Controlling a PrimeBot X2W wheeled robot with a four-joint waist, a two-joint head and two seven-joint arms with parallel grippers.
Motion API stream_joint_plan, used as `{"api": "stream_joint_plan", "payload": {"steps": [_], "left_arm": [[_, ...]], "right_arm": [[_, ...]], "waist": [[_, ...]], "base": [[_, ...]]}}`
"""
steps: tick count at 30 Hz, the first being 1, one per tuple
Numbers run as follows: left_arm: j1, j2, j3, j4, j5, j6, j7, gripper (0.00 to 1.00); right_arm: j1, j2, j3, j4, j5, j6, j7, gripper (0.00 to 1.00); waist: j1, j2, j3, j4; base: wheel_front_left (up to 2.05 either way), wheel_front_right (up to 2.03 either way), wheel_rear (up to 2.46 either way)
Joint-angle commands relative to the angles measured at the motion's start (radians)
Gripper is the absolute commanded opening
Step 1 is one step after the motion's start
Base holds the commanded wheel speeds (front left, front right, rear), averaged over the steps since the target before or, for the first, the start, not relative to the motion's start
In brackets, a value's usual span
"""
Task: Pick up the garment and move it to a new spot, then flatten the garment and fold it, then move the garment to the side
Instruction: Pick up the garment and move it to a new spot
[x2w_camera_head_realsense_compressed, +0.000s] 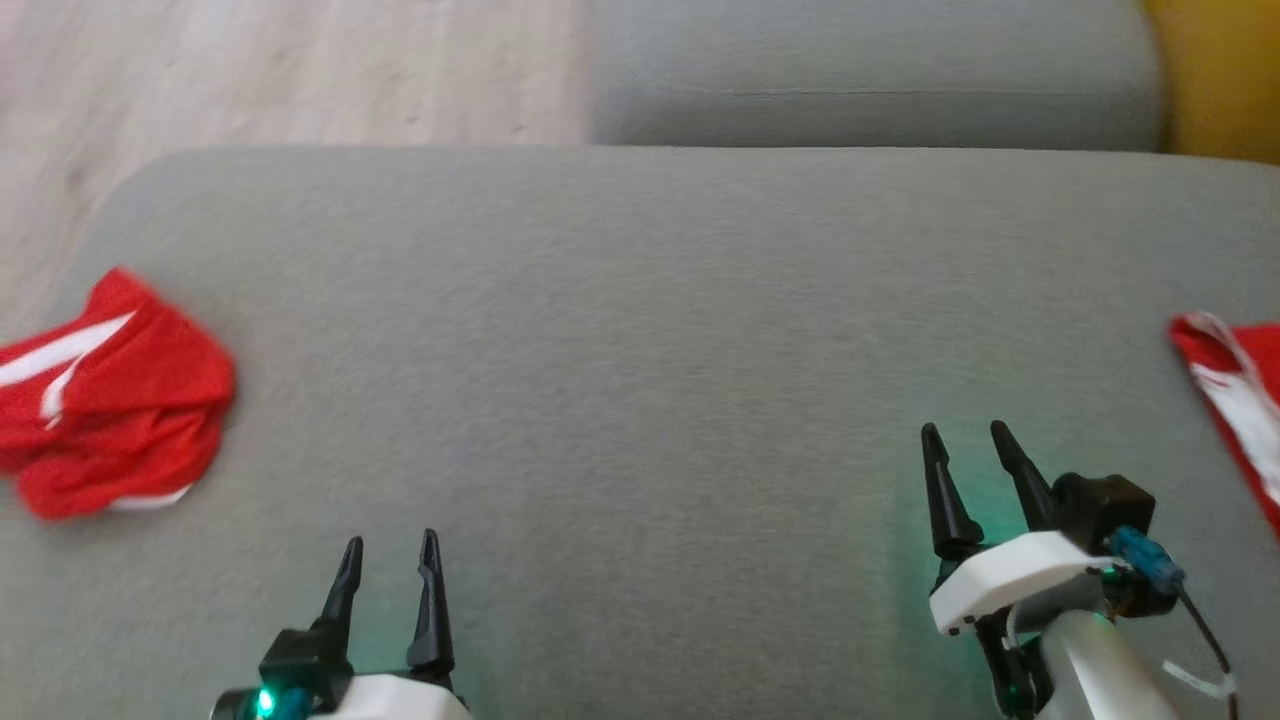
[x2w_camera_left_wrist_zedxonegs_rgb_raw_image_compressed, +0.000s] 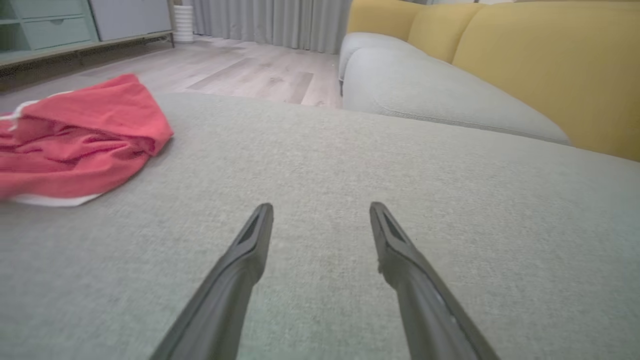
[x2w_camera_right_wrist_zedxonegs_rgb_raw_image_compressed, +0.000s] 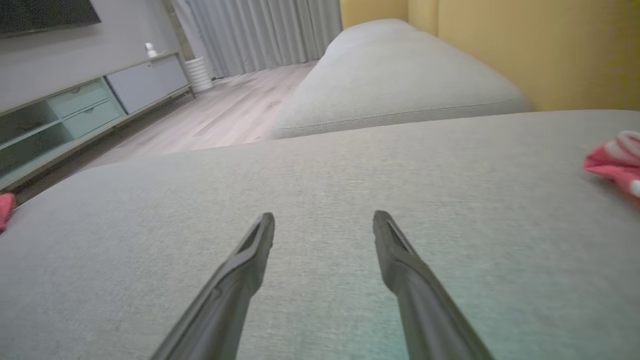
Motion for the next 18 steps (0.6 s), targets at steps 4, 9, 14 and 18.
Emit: {"api": "stream_joint_plan", "payload": {"steps": [4, 9, 14, 18], "left_arm": [[-0.034, 0.003, 0.030, -0.028, -0.014, 0.009, -0.005, 1.00], [-0.017, 0.003, 0.067, -0.029, -0.013, 0.012, -0.005, 1.00], [-0.004, 0.003, 0.103, -0.034, -0.013, 0.009, -0.005, 1.00], [-0.014, 0.003, 0.110, -0.066, -0.002, -0.010, -0.005, 1.00]], "right_arm": [[-0.022, 0.003, 0.038, -0.030, -0.003, -0.001, -0.011, 1.00], [-0.034, 0.003, 0.071, -0.028, 0.000, -0.001, -0.011, 1.00], [-0.048, 0.003, 0.100, -0.022, 0.004, -0.001, -0.011, 1.00], [-0.056, 0.003, 0.107, -0.026, -0.003, -0.001, -0.011, 1.00]], "waist": [[-0.0001, -0.0001, 0.040, 0.141], [-0.0001, -0.0001, 0.060, 0.270], [-0.0001, -0.0001, 0.072, 0.327], [-0.0001, -0.0001, 0.089, 0.347]], "base": [[0.00, 0.00, 0.00], [0.00, 0.00, 0.00], [0.00, 0.00, 0.00], [0.00, 0.00, 0.00]]}}
